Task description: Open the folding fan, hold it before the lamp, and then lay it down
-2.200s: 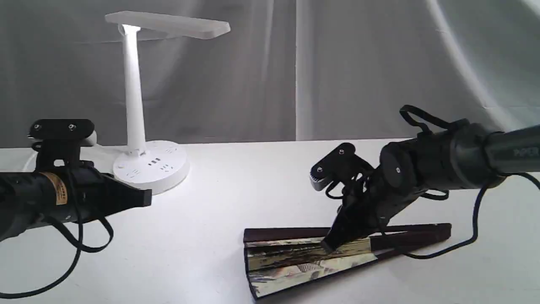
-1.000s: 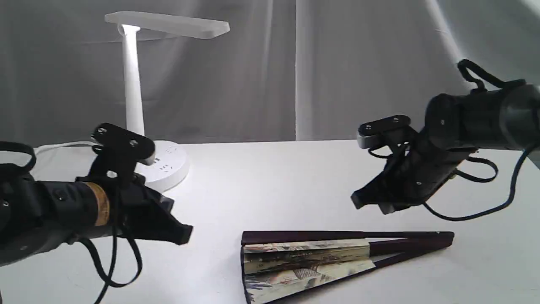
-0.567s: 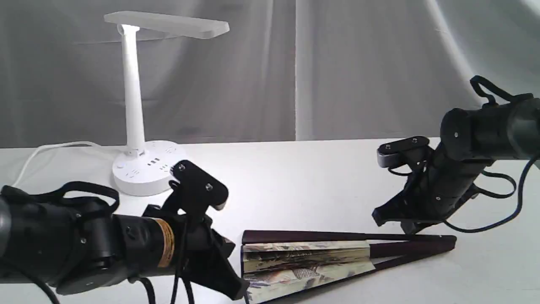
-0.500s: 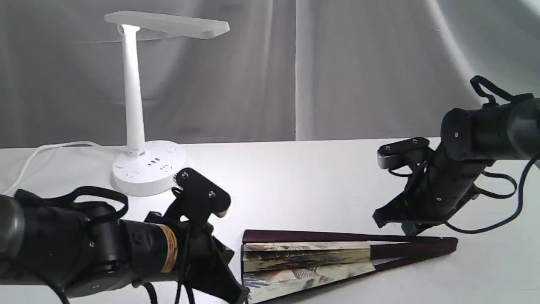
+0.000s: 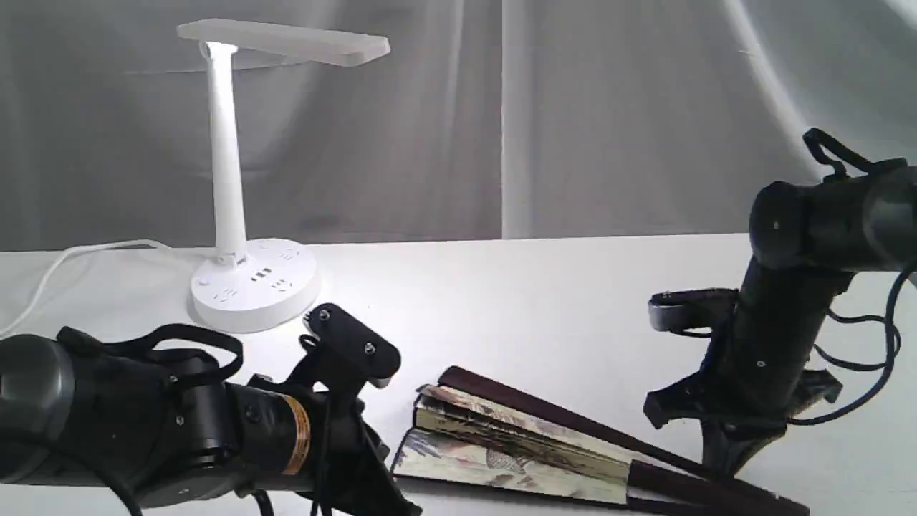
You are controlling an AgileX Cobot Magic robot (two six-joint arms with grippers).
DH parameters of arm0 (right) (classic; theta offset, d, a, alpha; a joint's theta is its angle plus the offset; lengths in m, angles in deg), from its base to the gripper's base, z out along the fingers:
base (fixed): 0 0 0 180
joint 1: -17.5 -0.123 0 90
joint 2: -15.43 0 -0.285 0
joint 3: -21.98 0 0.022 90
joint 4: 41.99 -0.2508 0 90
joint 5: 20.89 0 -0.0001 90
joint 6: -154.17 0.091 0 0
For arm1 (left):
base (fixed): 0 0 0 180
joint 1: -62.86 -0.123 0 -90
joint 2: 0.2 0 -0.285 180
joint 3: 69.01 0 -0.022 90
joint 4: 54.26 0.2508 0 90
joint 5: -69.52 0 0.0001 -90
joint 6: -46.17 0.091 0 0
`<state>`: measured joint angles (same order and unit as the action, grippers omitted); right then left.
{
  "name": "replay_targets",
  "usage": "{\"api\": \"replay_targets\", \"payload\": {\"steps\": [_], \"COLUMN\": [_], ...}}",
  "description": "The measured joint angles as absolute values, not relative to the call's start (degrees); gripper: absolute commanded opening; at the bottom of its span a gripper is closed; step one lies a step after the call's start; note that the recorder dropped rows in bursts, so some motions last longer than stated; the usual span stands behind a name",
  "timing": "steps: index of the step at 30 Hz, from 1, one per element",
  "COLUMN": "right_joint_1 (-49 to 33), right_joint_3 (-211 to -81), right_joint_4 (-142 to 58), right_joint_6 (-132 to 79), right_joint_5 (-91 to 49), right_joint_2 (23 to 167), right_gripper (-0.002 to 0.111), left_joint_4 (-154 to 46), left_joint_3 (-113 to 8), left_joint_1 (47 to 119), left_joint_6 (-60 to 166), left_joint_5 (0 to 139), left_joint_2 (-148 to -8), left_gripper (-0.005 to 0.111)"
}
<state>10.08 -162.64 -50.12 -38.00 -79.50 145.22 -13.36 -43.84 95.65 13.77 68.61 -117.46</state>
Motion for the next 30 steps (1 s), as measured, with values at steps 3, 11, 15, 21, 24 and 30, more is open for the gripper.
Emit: {"api": "replay_targets", "payload": {"steps": [3, 11, 15, 21, 24, 30], "right_joint_1": [10.08, 9.96, 8.92, 5.70, 5.55, 5.55], "right_joint_3": [-162.64, -162.64, -162.64, -163.56, -167.05, -168.53], "right_joint_4": [-56.22, -67.40, -68.17, -68.07, -67.75, -56.87], "right_joint_6": [-37.38, -37.16, -37.01, -38.76, -40.70, -41.17], "right_joint_5": [-83.56, -86.00, -86.00, -83.94, -80.45, -76.27], "right_joint_2": [145.25, 145.25, 145.25, 145.35, 145.35, 144.73], "right_gripper": [0.003, 0.003, 0.003, 0.003, 0.003, 0.003], "left_joint_4": [-16.90, -30.14, -35.88, -47.10, -51.30, -56.83], "left_joint_3": [-45.12, -52.93, -53.05, -53.05, -53.18, -53.28], "left_joint_1": [95.87, 95.87, 95.87, 95.87, 95.87, 95.87], "left_joint_6": [13.77, 13.77, 14.86, 22.09, 25.63, 30.65], "left_joint_5": [64.25, 43.00, 42.56, 42.56, 42.56, 43.90], "left_joint_2": [-117.46, -117.49, -117.49, -117.49, -117.49, -117.49], "left_gripper": [0.000, 0.000, 0.000, 0.000, 0.000, 0.000]}}
